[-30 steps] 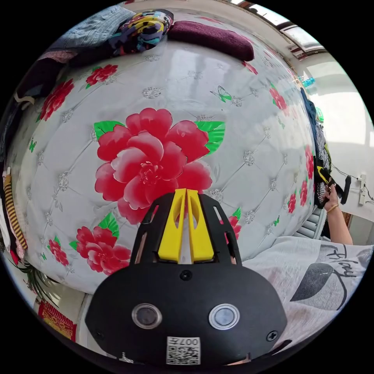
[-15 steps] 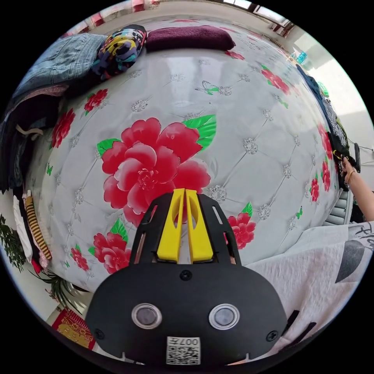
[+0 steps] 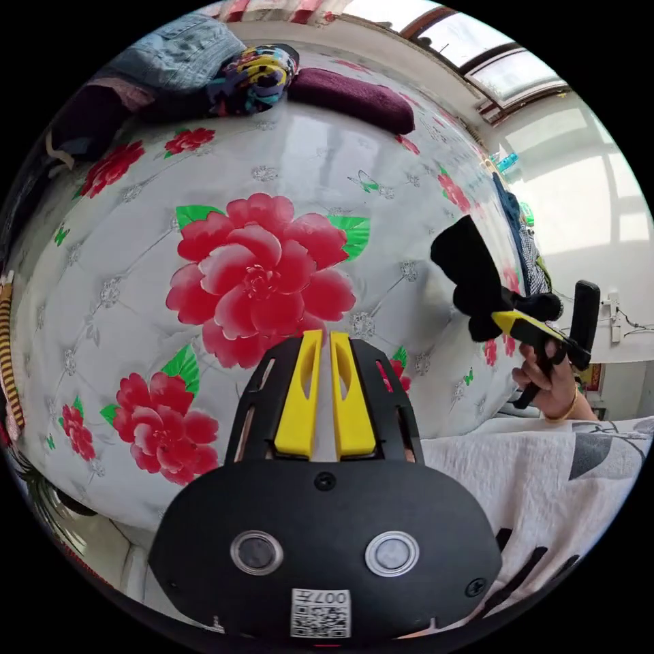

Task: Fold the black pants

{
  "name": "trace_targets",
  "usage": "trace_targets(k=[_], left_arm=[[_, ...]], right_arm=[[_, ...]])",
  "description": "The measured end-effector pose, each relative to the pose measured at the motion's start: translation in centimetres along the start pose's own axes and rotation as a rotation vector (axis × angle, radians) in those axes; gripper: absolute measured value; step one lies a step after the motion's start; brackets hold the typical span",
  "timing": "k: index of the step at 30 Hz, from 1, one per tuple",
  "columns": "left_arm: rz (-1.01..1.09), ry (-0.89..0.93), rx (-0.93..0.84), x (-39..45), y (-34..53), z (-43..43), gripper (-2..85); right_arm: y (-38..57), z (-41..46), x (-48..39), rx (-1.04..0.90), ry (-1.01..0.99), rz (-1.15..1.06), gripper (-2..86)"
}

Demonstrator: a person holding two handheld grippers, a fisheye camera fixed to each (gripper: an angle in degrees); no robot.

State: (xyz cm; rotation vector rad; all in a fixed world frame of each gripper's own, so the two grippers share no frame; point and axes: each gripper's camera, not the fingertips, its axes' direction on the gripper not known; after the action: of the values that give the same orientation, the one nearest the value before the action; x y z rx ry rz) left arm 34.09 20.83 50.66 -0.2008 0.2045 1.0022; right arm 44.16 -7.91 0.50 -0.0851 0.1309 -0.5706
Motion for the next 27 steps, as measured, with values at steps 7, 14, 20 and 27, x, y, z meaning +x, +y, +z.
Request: trace_targets(k=[7,14,20,27], left_arm=[[-0.21,-0.107,0.148,-12.2,9.7,-9.8,0.5],[-0.357,-0.144,0.23,-21.1,18.6,-17.8,1.4],[-0.116,-0.043,0.226,-19.1,18.8,-18.1,6.9],[-0.088,0.061,0.076,-18.2,15.9,-13.5,5.2]], right_arm=[[-1.8,10.7,-15.7,-0.238,-0.029,-0.406,8.4],[3.0,3.2,-9.8,0.02,0.399,-0.019,9.8],[8.2,-5.5,-2.9,0.204,0.657,0.412,10.7],[6.8,-5.3,0.5,0.127,0.682,0.492,6.5]])
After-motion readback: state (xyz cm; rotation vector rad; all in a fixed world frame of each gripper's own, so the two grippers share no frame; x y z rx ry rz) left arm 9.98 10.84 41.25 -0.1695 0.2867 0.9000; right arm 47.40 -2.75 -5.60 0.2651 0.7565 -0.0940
